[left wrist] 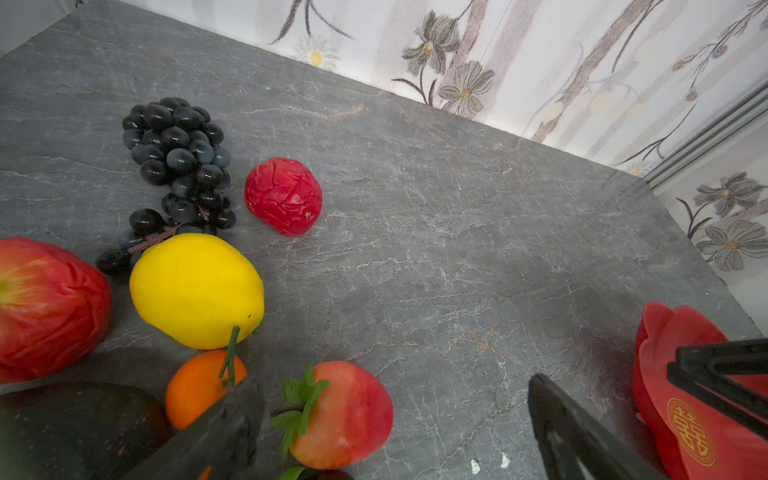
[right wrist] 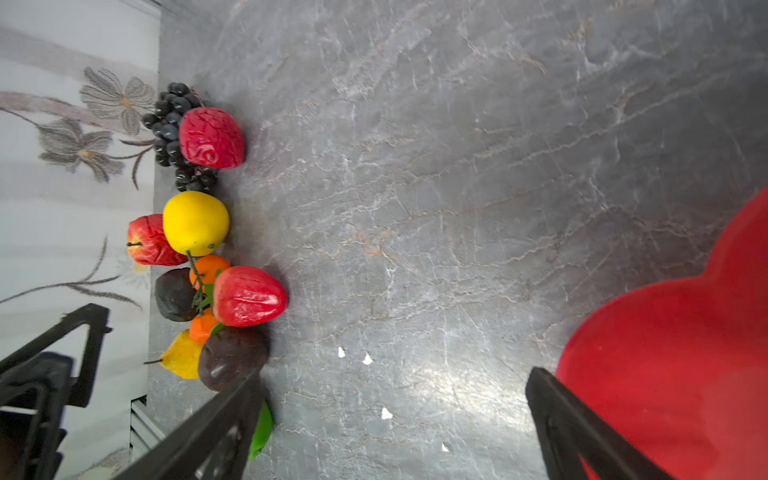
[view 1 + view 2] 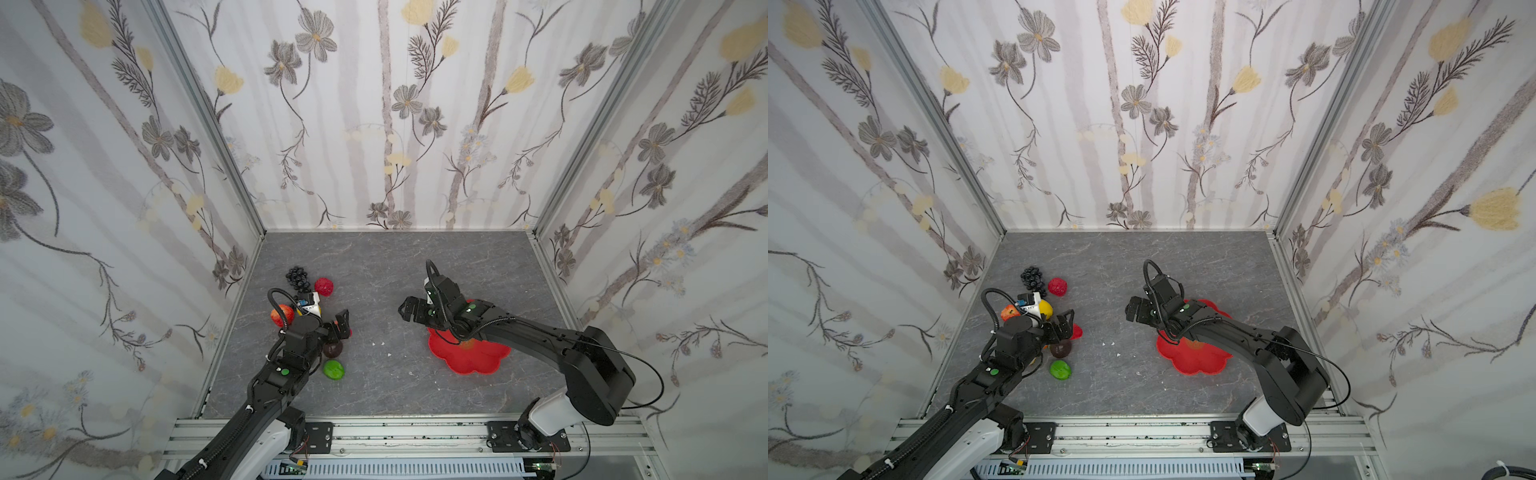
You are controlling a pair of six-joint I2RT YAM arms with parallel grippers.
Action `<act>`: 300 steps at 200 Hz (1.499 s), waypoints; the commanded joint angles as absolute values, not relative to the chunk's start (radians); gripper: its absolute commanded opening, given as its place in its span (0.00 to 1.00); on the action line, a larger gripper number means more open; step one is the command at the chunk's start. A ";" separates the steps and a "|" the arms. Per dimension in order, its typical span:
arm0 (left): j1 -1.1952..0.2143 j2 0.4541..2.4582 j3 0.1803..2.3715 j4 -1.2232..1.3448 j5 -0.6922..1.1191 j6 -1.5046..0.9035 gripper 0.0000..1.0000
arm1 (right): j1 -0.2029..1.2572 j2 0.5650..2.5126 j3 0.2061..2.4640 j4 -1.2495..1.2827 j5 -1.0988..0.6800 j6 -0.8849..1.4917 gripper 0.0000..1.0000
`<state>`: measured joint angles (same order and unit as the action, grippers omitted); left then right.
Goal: Arrange fruit in a fruit bowl
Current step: Move the fruit bowl to the center of the table.
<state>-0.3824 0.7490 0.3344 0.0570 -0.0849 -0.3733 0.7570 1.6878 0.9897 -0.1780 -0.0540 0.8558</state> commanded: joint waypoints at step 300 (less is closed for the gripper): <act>-0.396 0.854 0.315 0.224 0.005 -0.355 1.00 | 0.401 1.505 0.789 -0.384 0.049 0.616 0.99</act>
